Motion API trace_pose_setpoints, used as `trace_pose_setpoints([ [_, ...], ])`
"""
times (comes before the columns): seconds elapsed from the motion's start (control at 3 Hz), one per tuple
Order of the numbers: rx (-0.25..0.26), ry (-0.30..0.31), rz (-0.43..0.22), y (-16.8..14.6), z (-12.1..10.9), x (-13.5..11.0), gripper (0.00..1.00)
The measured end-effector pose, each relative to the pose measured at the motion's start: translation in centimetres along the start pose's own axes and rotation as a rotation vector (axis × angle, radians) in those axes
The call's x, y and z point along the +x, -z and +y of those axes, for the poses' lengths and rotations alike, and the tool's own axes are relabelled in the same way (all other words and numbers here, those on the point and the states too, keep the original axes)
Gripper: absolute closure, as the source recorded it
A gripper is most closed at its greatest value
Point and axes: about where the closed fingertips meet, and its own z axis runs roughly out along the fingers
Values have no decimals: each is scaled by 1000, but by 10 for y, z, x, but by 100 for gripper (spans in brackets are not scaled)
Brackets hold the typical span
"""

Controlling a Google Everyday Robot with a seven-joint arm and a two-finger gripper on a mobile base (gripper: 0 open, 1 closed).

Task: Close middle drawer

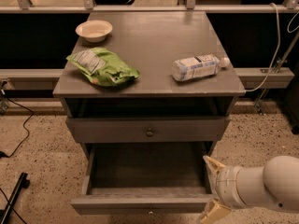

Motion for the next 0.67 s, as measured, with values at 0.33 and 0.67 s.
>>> trace_pose_setpoints([
  [0.33, -19, 12, -44, -21, 0, 21, 0],
  [0.67, -69, 37, -117, -49, 13, 48, 18],
])
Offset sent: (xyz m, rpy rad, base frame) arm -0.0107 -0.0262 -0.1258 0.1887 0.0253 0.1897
